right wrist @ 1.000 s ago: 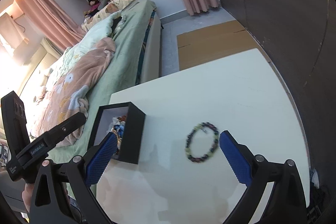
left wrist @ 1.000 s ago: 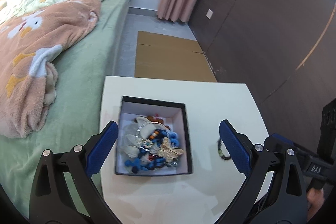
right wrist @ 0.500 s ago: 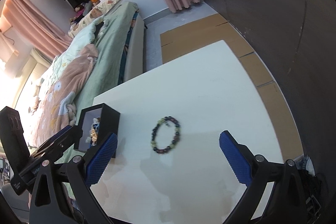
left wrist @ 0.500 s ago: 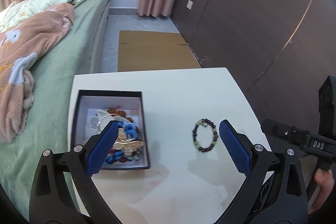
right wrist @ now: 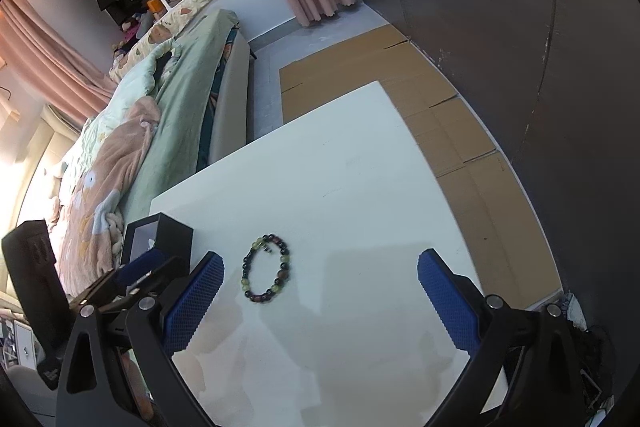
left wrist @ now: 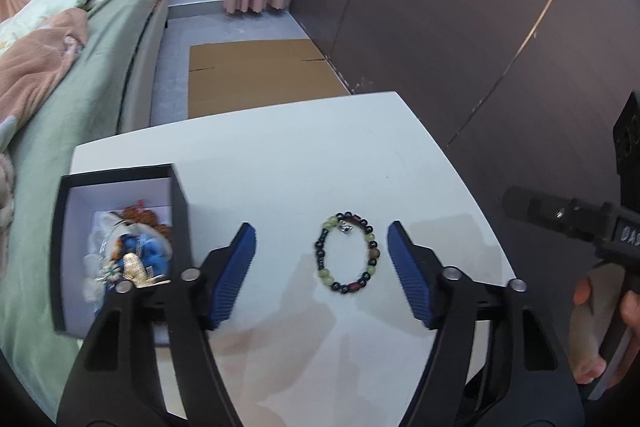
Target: Organize jewelry
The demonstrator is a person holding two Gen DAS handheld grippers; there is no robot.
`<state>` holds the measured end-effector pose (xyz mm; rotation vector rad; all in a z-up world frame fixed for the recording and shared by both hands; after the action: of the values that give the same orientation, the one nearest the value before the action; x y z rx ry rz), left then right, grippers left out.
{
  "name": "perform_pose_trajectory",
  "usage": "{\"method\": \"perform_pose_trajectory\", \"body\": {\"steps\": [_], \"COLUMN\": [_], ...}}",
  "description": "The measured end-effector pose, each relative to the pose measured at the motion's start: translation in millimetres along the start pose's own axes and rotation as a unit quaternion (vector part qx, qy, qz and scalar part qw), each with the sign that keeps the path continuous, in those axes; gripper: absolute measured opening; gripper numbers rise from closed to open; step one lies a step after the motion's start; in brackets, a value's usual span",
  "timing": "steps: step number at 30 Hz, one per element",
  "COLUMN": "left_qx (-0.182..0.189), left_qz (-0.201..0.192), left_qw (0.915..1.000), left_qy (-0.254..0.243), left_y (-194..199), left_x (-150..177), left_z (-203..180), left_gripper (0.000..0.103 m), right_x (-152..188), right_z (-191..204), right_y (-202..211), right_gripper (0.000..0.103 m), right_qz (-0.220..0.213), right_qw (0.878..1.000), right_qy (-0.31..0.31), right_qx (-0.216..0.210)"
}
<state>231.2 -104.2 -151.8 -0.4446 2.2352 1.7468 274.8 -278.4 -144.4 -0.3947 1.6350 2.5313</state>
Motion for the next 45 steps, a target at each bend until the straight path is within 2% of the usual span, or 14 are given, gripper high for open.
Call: {"method": "perform_pose_trajectory", "body": {"steps": [5, 8, 10, 16, 18, 25, 28, 30, 35, 41, 44, 45], "left_qx": [-0.003, -0.026, -0.028, -0.041, -0.041, -0.045, -0.041, -0.045, -0.027, -0.002, 0.001, 0.002], "left_qz": [0.009, 0.018, 0.026, 0.039, 0.044, 0.05, 0.052, 0.052, 0.049, 0.023, 0.014, 0.01], "left_qw": [0.9994, 0.9976, 0.9967, 0.9931, 0.9926, 0.9921, 0.9932, 0.9938, 0.9953, 0.9983, 0.9992, 0.9994], "left_qy": [-0.035, -0.061, -0.071, -0.103, -0.106, -0.106, -0.096, -0.088, -0.079, -0.053, -0.038, -0.033], "left_y": [-21.0, -35.0, -43.4, -61.1, -65.7, -77.1, -81.5, -81.4, -72.7, -40.8, -29.9, -26.0], "left_x": [-1.8, -0.8, 0.9, 3.4, 2.4, 1.0, 0.1, -0.3, -1.2, -14.3, -19.1, -20.7], "left_z": [-18.1, -24.1, -27.1, -32.5, -33.4, -36.4, -33.8, -30.0, -26.2, -10.6, 1.8, 6.2], "left_gripper": [0.049, 0.042, 0.036, 0.028, 0.025, 0.023, 0.01, 0.005, 0.005, 0.005, 0.005, 0.005], "right_x": [-8.8, -14.2, -18.0, -28.6, -31.4, -32.6, -30.9, -30.4, -30.2, -30.1, -28.6, -27.9], "right_z": [-12.6, -18.5, -21.3, -24.9, -25.0, -29.2, -28.5, -26.9, -21.4, -10.2, -2.2, 1.0], "right_y": [2.4, 3.6, 4.4, 3.0, 1.9, 0.0, -1.1, -2.1, -5.5, -14.3, -22.1, -25.2], "right_gripper": [0.095, 0.095, 0.095, 0.095, 0.095, 0.095, 0.095, 0.095, 0.095, 0.094, 0.089, 0.084], "right_qz": [-0.002, -0.002, -0.002, -0.001, 0.0, 0.004, 0.006, 0.007, 0.012, 0.022, 0.031, 0.034], "right_qw": [1.0, 1.0, 1.0, 1.0, 1.0, 1.0, 1.0, 1.0, 1.0, 1.0, 0.999, 0.999], "right_qy": [-0.01, -0.013, -0.015, -0.018, -0.019, -0.025, -0.022, -0.021, -0.013, 0.002, 0.014, 0.018], "right_qx": [-0.001, -0.001, -0.005, -0.009, -0.011, -0.01, -0.007, -0.005, -0.002, -0.001, 0.005, 0.008]}}
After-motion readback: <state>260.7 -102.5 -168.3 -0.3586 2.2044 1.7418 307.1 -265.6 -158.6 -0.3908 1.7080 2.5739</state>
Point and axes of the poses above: each gripper's, at about its wrist camera, not at the fingertips, and y roughly against the way its jaws point, z to its left, x to its underside, the point moved 9 cm from there along -y, roughly the way its jaws point, and after that the axes turned 13 degrees about z, right-handed, at the moved point
